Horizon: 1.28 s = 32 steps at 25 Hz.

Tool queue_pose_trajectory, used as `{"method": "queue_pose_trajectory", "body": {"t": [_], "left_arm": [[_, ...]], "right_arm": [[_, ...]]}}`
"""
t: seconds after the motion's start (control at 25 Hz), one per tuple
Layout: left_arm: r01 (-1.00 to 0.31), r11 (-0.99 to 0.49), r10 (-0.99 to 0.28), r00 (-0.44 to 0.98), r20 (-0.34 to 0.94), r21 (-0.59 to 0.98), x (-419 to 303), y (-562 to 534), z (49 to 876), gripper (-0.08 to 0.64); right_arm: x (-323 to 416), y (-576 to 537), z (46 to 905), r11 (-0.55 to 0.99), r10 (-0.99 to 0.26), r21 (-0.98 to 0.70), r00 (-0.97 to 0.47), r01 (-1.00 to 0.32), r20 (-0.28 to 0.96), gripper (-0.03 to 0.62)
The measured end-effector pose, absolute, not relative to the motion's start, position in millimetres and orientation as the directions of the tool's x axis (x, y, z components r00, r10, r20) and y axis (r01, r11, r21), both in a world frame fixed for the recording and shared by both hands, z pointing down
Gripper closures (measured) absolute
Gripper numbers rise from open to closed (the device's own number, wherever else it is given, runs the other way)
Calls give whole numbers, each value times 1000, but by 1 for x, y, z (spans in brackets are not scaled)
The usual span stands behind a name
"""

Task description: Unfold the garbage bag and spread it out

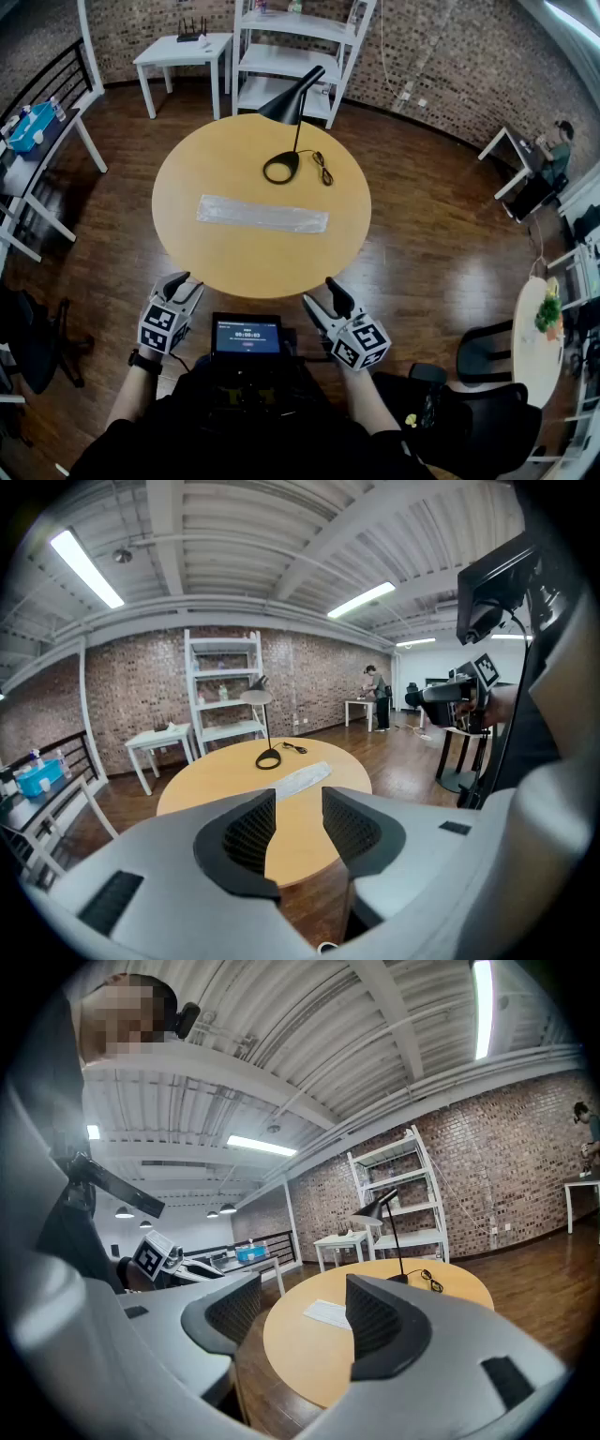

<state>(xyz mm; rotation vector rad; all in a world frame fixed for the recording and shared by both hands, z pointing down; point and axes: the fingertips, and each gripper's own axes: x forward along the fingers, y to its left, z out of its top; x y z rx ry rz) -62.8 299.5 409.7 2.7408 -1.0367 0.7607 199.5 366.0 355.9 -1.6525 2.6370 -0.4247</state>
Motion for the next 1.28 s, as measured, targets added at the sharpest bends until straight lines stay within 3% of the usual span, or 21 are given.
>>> {"method": "queue_pose_trajectory", "body": {"t": [0.64, 1.28], "left_arm": [[-665, -743, -595, 609, 524, -71, -59, 273, 436, 400], [-562, -827, -473, 685, 554, -12, -47, 100, 472, 400]], "right_arm": [[205, 321, 358, 461, -860, -200, -491, -865, 140, 307], [178, 150, 368, 432, -859, -194, -467, -881, 207, 307]]}}
